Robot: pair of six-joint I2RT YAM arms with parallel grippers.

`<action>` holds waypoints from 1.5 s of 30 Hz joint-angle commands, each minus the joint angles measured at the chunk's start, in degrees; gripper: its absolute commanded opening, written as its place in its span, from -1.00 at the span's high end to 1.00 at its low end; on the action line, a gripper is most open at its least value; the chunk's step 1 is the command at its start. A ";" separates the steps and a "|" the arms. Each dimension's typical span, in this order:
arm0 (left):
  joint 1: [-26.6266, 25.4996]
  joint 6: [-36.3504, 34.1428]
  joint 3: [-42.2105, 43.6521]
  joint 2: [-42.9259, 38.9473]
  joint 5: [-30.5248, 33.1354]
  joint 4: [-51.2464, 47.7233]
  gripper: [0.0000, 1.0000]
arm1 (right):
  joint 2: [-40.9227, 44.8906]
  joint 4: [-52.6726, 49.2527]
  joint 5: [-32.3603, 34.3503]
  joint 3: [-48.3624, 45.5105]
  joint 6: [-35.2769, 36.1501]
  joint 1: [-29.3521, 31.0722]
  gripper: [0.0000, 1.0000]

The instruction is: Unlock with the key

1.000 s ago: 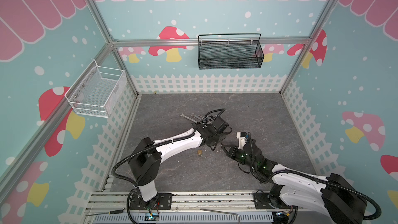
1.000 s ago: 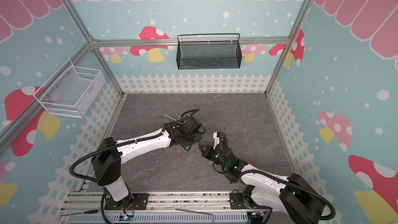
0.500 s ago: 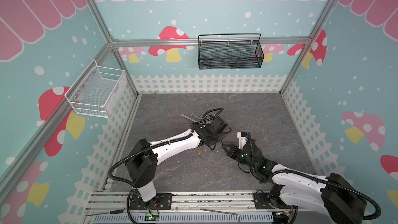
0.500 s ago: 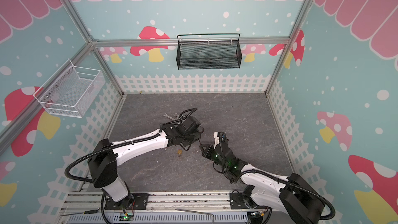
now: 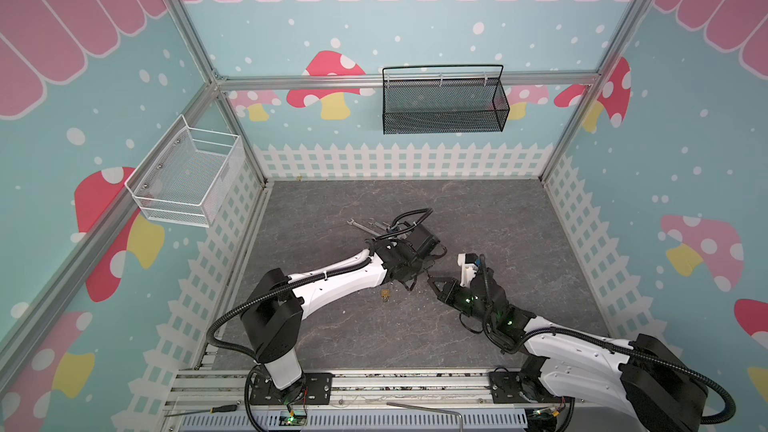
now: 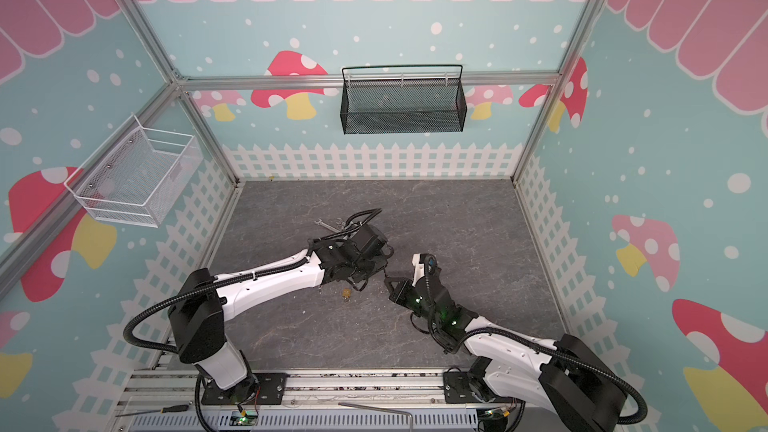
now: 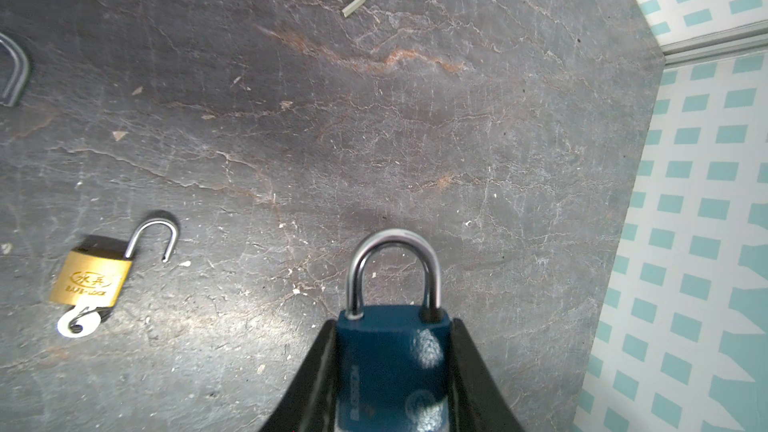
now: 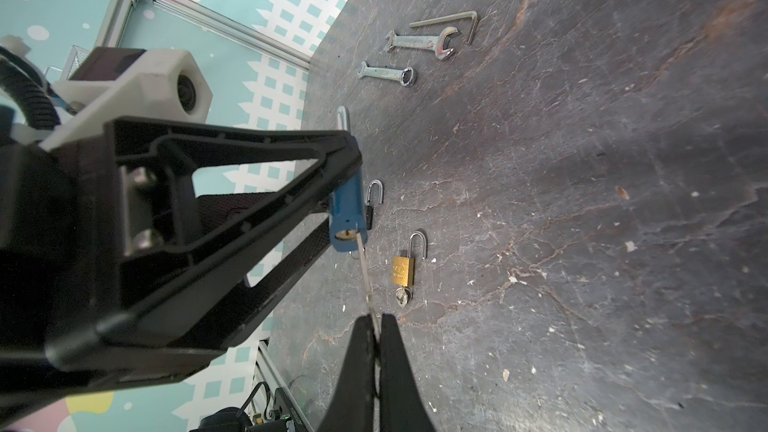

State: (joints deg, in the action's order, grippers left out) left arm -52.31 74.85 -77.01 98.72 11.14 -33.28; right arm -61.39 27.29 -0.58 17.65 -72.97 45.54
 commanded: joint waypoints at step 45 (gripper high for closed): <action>-6.99 7.61 1.15 -5.03 3.44 -0.10 1.00 | 4.37 -2.24 12.18 3.52 1.44 0.82 1.00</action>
State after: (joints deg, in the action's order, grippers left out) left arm -57.32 80.88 -76.18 95.64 16.88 -31.31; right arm -57.17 23.81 5.89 20.03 -72.10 47.05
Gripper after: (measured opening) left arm 0.337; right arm 0.047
